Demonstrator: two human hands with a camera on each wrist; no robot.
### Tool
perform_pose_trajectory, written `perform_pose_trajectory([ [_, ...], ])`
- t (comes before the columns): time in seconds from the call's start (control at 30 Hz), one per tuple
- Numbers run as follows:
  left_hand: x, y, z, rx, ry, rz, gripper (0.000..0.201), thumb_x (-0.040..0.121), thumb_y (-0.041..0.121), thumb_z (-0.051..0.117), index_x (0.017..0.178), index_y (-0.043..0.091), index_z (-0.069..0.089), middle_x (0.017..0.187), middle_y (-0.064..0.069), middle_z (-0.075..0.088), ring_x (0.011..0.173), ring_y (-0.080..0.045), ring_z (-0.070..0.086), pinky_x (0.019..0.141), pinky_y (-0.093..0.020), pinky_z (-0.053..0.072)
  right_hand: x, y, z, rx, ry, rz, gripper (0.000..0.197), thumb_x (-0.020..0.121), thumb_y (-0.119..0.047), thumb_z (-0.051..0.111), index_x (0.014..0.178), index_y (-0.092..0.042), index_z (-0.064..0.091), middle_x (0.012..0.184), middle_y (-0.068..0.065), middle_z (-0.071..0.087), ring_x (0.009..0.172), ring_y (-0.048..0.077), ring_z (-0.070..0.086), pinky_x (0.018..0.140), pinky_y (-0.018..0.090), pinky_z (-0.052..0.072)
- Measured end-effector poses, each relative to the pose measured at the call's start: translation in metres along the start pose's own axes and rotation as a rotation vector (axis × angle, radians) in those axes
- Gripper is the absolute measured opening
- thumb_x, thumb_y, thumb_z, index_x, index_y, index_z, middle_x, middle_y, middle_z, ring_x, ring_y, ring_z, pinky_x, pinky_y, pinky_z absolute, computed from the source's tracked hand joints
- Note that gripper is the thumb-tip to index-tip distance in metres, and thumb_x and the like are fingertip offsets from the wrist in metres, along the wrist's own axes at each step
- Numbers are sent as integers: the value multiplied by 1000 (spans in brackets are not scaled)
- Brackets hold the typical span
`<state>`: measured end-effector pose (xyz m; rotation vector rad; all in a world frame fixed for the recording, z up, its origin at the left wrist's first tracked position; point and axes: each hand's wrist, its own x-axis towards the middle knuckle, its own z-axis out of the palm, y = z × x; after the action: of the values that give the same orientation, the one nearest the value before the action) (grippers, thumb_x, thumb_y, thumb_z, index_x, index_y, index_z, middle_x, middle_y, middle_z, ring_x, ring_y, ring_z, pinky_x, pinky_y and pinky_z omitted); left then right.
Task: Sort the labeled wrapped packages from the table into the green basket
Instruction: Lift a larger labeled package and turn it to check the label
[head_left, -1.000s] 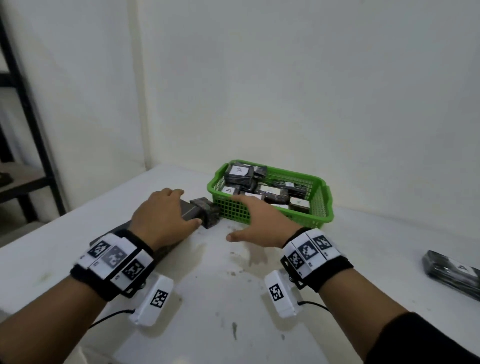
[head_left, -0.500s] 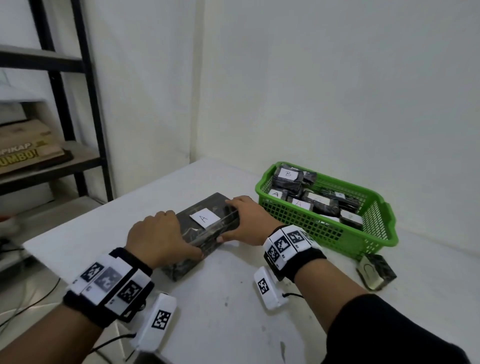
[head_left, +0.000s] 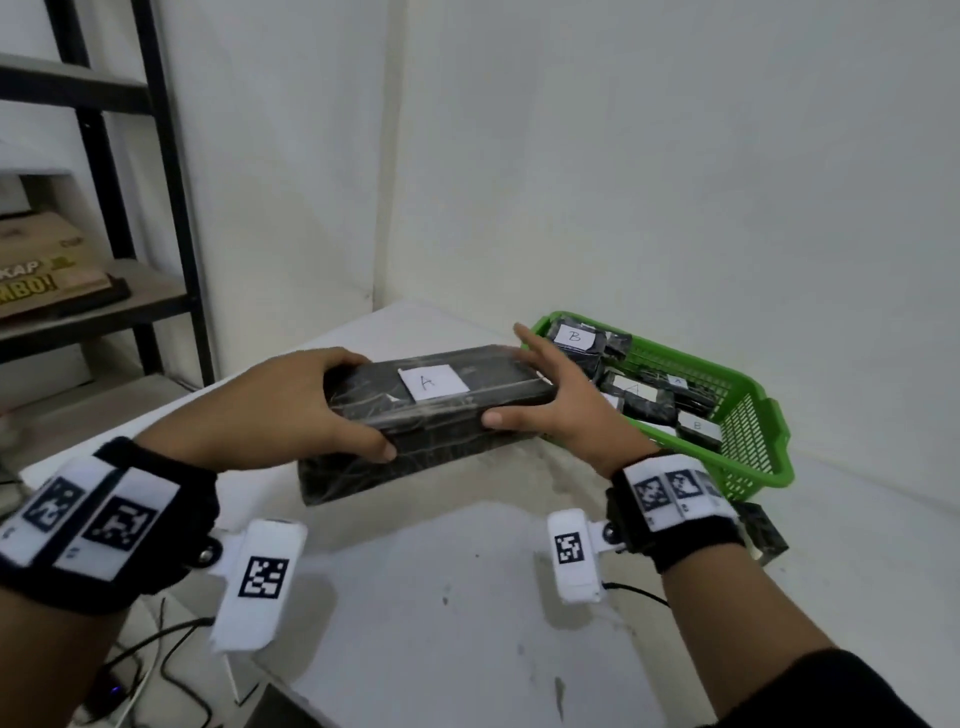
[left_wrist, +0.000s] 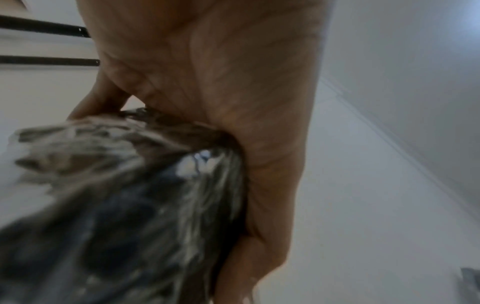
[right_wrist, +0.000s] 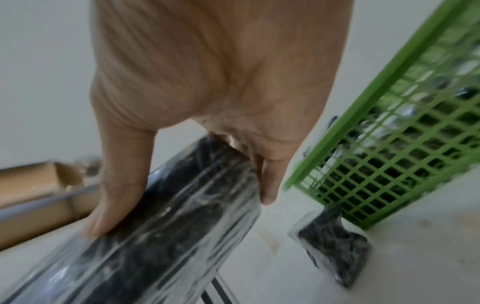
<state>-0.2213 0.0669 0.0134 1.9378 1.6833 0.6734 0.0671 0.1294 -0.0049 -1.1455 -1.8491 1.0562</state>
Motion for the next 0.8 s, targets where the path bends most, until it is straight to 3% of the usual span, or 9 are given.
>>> perform_pose_trajectory([
  [0.07, 7, 15, -1, -64, -54, 60, 67, 62, 40, 94, 122, 38, 63, 106, 20, 71, 92, 3, 68, 83, -21, 51, -13, 5, -18, 153, -1, -27, 113, 58, -38, 101, 156, -35, 44, 139, -11, 65, 124, 6, 66, 109, 31, 52],
  [0.13, 15, 32, 3, -113, -95, 121, 68, 62, 36, 95, 123, 37, 65, 107, 19, 73, 91, 6, 68, 84, -20, 52, -29, 13, -35, 263, 29, -47, 101, 57, -40, 102, 146, -38, 56, 137, 1, 70, 130, 21, 65, 112, 46, 50],
  [0.2, 26, 49, 14, -173, -101, 179, 77, 58, 38, 96, 128, 37, 63, 111, 20, 72, 95, 8, 68, 88, -19, 51, -46, 19, -51, 306, 124, -72, 105, 58, -39, 102, 151, -30, 53, 139, 8, 69, 132, 27, 63, 114, 52, 47],
  [0.27, 38, 62, 30, -256, -50, 217, 105, 47, 53, 95, 142, 38, 54, 125, 23, 65, 107, 10, 63, 92, -16, 47, -64, 23, -67, 281, 245, -105, 104, 64, -39, 98, 154, -22, 49, 139, 7, 69, 131, 26, 64, 111, 50, 49],
  [0.37, 48, 84, 65, -405, 13, 256, 131, 42, 69, 93, 155, 35, 37, 136, 20, 57, 112, 10, 57, 85, -10, 42, -95, 30, -91, 265, 400, -123, 93, 69, -32, 92, 151, -18, 52, 132, 1, 73, 123, 18, 70, 96, 33, 58],
  [0.5, 54, 110, 119, -666, 2, 313, 105, 53, 48, 98, 144, 30, 48, 112, 30, 71, 100, 11, 68, 78, -7, 51, -136, 44, -119, 261, 517, -94, 78, 71, -33, 89, 143, -23, 61, 128, 4, 75, 121, 21, 71, 98, 35, 57],
  [0.6, 60, 127, 151, -786, -39, 328, 90, 58, 46, 95, 137, 26, 57, 119, 16, 75, 108, -3, 72, 86, -19, 58, -161, 54, -133, 290, 573, -98, 62, 74, -34, 91, 132, -22, 70, 127, 8, 75, 123, 28, 69, 106, 47, 53],
  [0.73, 64, 155, 175, -787, -88, 372, 61, 71, 40, 87, 127, 23, 67, 114, 10, 78, 107, -9, 74, 87, -20, 58, -178, 60, -152, 285, 617, -94, 49, 82, -25, 86, 128, -16, 72, 124, 10, 76, 123, 33, 69, 98, 42, 57],
  [0.8, 71, 162, 183, -783, -45, 386, 56, 70, 41, 84, 122, 26, 70, 110, 12, 79, 104, -5, 74, 89, -23, 58, -182, 58, -163, 218, 592, -55, 45, 87, -23, 83, 130, -14, 71, 125, 5, 76, 123, 25, 69, 102, 40, 56],
])
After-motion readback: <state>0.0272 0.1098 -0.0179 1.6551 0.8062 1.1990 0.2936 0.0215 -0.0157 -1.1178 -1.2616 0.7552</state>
